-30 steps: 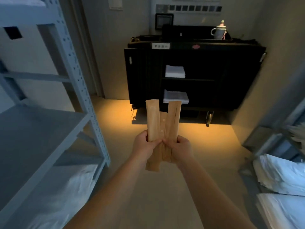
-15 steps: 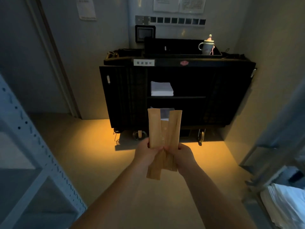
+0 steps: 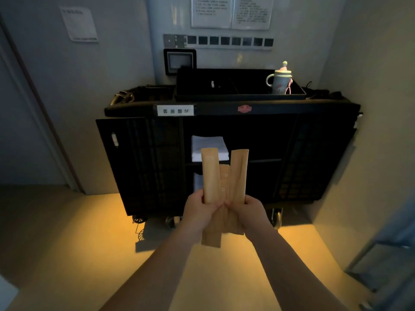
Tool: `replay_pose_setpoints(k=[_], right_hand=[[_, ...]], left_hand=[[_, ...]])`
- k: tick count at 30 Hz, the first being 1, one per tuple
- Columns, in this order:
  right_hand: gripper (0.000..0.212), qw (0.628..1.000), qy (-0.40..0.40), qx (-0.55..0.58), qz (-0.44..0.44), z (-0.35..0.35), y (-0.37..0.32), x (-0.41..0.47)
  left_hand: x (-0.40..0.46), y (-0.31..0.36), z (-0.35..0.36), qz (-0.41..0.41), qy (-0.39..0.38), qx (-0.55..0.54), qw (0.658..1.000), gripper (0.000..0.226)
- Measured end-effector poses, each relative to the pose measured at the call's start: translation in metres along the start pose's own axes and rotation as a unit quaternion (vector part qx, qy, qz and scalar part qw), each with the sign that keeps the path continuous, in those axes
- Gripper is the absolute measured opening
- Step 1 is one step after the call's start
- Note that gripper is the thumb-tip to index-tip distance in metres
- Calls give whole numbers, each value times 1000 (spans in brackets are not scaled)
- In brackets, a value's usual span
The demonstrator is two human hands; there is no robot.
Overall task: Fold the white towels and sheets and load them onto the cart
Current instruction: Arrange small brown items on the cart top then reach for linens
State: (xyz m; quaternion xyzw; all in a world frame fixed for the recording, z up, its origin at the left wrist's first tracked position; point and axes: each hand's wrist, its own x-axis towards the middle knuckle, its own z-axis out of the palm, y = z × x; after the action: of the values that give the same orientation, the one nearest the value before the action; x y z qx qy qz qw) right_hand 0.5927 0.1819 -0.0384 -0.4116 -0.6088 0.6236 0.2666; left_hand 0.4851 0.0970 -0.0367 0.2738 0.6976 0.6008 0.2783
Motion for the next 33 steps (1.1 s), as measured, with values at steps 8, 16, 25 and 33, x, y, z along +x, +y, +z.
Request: replay_pose_setpoints(k=[8,16,25,33], right_hand=[[32,999,-19,-4,-43,-21,-87,184],[21,995,-63,30,-66,-14,-151,337],[24,981,-91,6,-169,26,-230,502],[24,978,-82,-15,-193,75,-327,624]], left_hand=[[177,68,50,38,21,-18,999,31],[328,116,59,63,49,-28,996,29],[508,175,16,125,46,-19,991,26],[649,242,-21,175,66,21,982,36]])
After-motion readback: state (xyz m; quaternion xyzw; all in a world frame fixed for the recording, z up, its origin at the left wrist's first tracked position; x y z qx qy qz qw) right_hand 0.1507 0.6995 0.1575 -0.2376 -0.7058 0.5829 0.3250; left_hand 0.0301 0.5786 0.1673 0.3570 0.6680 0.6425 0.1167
